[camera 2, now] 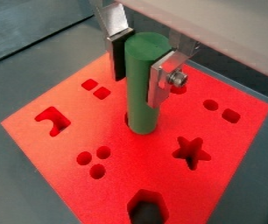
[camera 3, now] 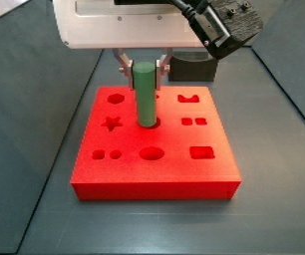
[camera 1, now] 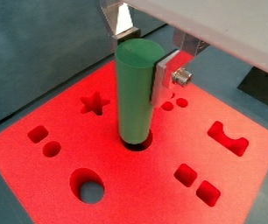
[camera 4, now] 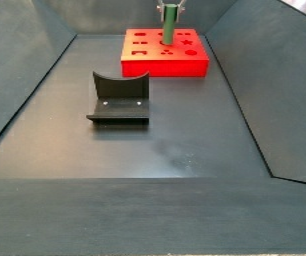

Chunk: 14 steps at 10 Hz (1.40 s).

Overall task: Pick up the round object. Move up. Move to above the board. Insert the round object.
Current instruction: Insert the round object.

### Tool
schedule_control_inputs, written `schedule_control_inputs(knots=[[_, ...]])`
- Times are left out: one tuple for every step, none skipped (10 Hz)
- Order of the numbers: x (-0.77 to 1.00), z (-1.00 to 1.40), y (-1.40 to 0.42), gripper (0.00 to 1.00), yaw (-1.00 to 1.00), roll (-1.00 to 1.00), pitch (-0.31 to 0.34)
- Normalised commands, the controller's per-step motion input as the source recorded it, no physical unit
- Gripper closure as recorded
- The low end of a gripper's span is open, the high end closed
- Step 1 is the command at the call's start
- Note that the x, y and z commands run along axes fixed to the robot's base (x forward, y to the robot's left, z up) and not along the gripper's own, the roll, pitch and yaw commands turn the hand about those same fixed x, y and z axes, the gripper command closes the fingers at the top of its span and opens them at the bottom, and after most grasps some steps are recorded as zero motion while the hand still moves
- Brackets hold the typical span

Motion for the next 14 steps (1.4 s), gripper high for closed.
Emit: schedule_control_inputs(knots=[[0.09,-0.25,-0.05,1.0,0.0,0.02,-0.044],[0.1,-0.25,-0.06,1.0,0.0,0.02,-0.034],[0.12,-0.25,-0.07,1.0,0.0,0.04,-0.021],[0.13,-0.25,-0.06,1.0,0.0,0.05,-0.014],[0.12,-0.27,-0.04,1.0,0.0,0.05,-0.017],[0.1,-0.35,0.0,1.0,0.0,0.07,-0.021],[0.06,-0.55,0.0,1.0,0.06,0.14,-0.034],[0.0,-0.64,0.03,1.0,0.11,0.2,-0.06],[0.0,-0.6,0.0,1.0,0.16,0.28,-0.057],[0.0,-0.69,0.0,1.0,0.19,0.27,-0.087],[0.0,-0.81,0.0,1.0,0.14,0.2,-0.117],[0.0,-0.93,0.0,1.0,0.1,0.08,-0.147],[-0.04,-0.95,0.0,1.0,0.09,0.03,-0.159],[-0.05,-0.95,0.0,1.0,0.09,0.0,-0.163]])
